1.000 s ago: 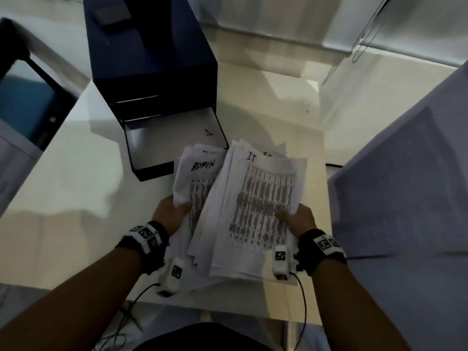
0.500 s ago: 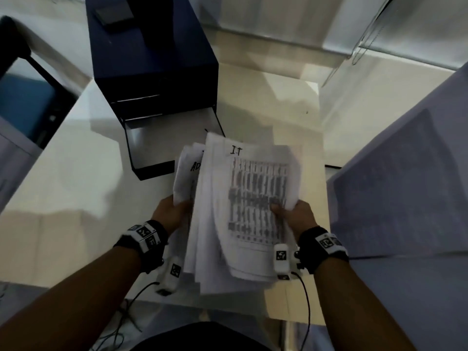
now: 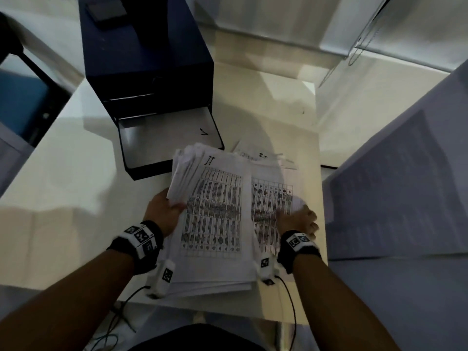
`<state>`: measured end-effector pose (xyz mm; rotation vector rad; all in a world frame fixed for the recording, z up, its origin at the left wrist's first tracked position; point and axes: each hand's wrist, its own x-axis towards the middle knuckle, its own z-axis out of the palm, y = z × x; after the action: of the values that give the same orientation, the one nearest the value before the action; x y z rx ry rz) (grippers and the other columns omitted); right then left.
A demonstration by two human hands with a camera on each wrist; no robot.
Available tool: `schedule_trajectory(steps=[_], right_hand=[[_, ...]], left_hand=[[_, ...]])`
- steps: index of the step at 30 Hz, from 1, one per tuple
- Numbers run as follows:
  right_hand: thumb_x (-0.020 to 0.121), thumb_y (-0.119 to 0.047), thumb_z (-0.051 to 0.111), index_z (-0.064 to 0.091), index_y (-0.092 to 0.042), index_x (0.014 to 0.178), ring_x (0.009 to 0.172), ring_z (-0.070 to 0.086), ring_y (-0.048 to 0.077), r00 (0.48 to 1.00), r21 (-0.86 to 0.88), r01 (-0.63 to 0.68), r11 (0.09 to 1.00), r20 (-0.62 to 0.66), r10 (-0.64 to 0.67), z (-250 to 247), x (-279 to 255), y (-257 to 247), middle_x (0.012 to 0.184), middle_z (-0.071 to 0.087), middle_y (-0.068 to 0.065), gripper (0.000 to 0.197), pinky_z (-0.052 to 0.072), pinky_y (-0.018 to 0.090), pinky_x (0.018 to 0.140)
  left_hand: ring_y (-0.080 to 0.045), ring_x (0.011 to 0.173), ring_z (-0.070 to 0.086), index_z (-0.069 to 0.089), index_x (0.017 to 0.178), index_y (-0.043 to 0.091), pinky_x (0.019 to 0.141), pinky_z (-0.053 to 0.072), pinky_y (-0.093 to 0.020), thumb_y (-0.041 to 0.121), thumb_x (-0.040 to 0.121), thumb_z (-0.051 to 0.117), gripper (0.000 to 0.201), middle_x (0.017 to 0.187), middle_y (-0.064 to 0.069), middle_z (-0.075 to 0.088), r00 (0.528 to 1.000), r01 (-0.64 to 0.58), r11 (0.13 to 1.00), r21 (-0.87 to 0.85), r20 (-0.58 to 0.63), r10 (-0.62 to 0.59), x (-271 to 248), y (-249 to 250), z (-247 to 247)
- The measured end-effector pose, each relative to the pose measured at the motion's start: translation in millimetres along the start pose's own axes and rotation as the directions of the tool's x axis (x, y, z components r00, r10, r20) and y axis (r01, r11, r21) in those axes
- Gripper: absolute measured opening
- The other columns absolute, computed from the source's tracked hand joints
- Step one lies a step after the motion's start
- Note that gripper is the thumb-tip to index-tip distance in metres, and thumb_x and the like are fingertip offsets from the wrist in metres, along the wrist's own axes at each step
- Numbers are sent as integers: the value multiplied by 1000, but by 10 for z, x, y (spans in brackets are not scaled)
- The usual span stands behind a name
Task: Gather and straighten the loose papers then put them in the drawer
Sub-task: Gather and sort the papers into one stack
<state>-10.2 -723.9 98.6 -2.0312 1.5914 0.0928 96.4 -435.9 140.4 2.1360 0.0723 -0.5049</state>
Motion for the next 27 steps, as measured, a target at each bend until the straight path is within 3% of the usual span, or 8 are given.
schedule_trajectory(steps=[3, 8, 12, 15, 20, 24, 27], right_hand=[[73, -44, 76, 32, -14, 145, 132, 32, 40, 999, -46, 20, 999, 41, -19, -17, 115, 105, 148, 34, 13, 90, 27, 54, 108], [73, -41, 78, 48, -17, 135, 129, 34, 36, 977, -171, 201, 965, -39, -210, 44, 57, 42, 143, 38, 8, 72, 27, 52, 107], [67, -46, 83, 32, -9, 144, 133, 31, 38, 979, -146, 187, 971, 112, -172, 100, 31, -110, 146, 33, 14, 99, 31, 55, 109], [63, -37, 89, 25, -7, 146, 133, 31, 40, 984, -78, 125, 989, 139, -114, 133, 37, -193, 145, 31, 18, 109, 35, 54, 107], [64, -29, 90, 41, -1, 131, 120, 54, 39, 983, 0, 125, 992, 136, -123, 122, 77, -259, 132, 54, 21, 87, 48, 46, 100], [69, -33, 85, 47, -3, 127, 115, 58, 39, 979, -23, 94, 995, 182, -88, 162, -19, -218, 127, 59, 21, 75, 51, 44, 95], [74, -28, 82, 56, -2, 124, 110, 63, 36, 978, -2, 119, 993, 175, -117, 191, -78, -199, 123, 64, 18, 62, 52, 37, 90]], left_hand=[[-29, 101, 63, 60, 122, 6, 86, 45, -30, 15, 86, 67, 38, 114, -17, 68, 1000, -15, 1000, -22, -21, 15, -26, -19, -63], [-28, 102, 63, 61, 121, 2, 86, 44, -30, 12, 86, 68, 37, 113, -17, 67, 999, -35, 998, -56, -7, 35, -40, 12, -110], [-28, 99, 63, 61, 120, 2, 86, 44, -31, 12, 85, 68, 37, 110, -18, 68, 999, -35, 998, -54, 0, 35, -42, 17, -127], [-22, 92, 59, 60, 121, 2, 84, 43, -30, 11, 86, 67, 37, 103, -11, 65, 1000, -18, 998, -57, 9, 19, -56, 35, -118], [-22, 91, 59, 61, 120, 4, 82, 42, -29, 13, 85, 68, 36, 100, -9, 65, 1000, -9, 999, -47, -2, 9, -62, 14, -110], [-25, 94, 61, 61, 119, 3, 83, 43, -30, 12, 86, 67, 35, 107, -15, 67, 1000, -6, 999, -48, -4, 6, -83, -30, -121], [-25, 92, 61, 61, 119, 3, 82, 44, -30, 12, 86, 67, 35, 105, -16, 67, 1000, 16, 999, -51, -12, -17, -92, -58, -124]])
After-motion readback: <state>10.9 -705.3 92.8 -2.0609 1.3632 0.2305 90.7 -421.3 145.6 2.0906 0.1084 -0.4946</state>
